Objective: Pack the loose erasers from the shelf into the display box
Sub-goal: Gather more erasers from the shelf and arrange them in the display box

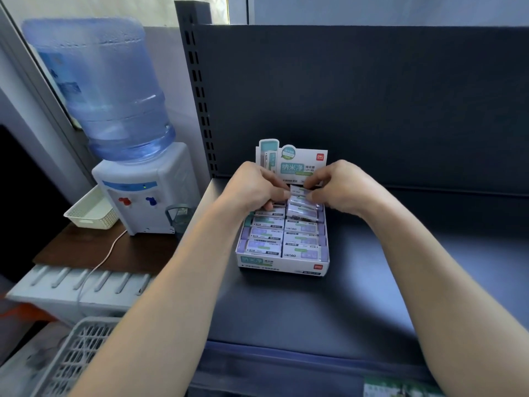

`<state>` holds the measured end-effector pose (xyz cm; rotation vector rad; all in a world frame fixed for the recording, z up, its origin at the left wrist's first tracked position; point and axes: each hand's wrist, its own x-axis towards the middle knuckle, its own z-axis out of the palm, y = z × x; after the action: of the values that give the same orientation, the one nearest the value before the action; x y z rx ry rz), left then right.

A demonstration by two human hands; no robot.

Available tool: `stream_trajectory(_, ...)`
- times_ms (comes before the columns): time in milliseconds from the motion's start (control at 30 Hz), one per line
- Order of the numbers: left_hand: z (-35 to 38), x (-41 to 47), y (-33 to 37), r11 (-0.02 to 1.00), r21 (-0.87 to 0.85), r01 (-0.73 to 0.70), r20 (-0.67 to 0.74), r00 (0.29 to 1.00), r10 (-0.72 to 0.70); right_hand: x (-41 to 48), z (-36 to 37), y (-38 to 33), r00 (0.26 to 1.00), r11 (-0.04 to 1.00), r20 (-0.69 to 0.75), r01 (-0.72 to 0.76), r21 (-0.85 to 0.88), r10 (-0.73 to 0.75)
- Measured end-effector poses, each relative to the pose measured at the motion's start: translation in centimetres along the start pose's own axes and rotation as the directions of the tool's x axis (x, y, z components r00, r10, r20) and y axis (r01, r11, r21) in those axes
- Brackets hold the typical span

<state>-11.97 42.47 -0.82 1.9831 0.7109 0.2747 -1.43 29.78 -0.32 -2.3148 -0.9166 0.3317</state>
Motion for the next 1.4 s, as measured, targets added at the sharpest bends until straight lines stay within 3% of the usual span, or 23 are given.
stream_trajectory(433, 0.7, 0.2, -0.2, 0.998, 0.061, -0.026, -0.054, 0.998, 0.029, -0.8, -0.3, -0.3, 0.993, 0.999, 0.108, 0.043, 0.033, -0.047)
stream_trajectory(600, -0.5, -0.4, -0.3, 1.0, 0.005, 0.002, 0.079, 0.997, -0.003, -1.0, 0.1, -0.1, 0.996, 0.997, 0.046, 0.082, -0.01, -0.082)
stream_trajectory(833, 0.3, -0.3, -0.6, 1.0, 0.011, -0.027, 0.002, 1.0, 0.027, -0.8, 0.2, 0.0, 0.994, 0.994, 0.034, 0.107, -0.029, -0.106)
stream_trajectory(1000, 0.3, -0.5, -0.2, 0.999, 0.022, -0.05, 0.036, 0.998, 0.049, -0.7, -0.6, 0.0, 0.994, 0.998, 0.088, 0.068, 0.015, -0.069)
stream_trajectory(1400, 0.2, -0.4, -0.3, 0.997, -0.08, 0.012, 0.025, 1.0, -0.01, -0.8, -0.7, 0.0, 0.996, 0.994, 0.089, 0.033, -0.103, -0.024)
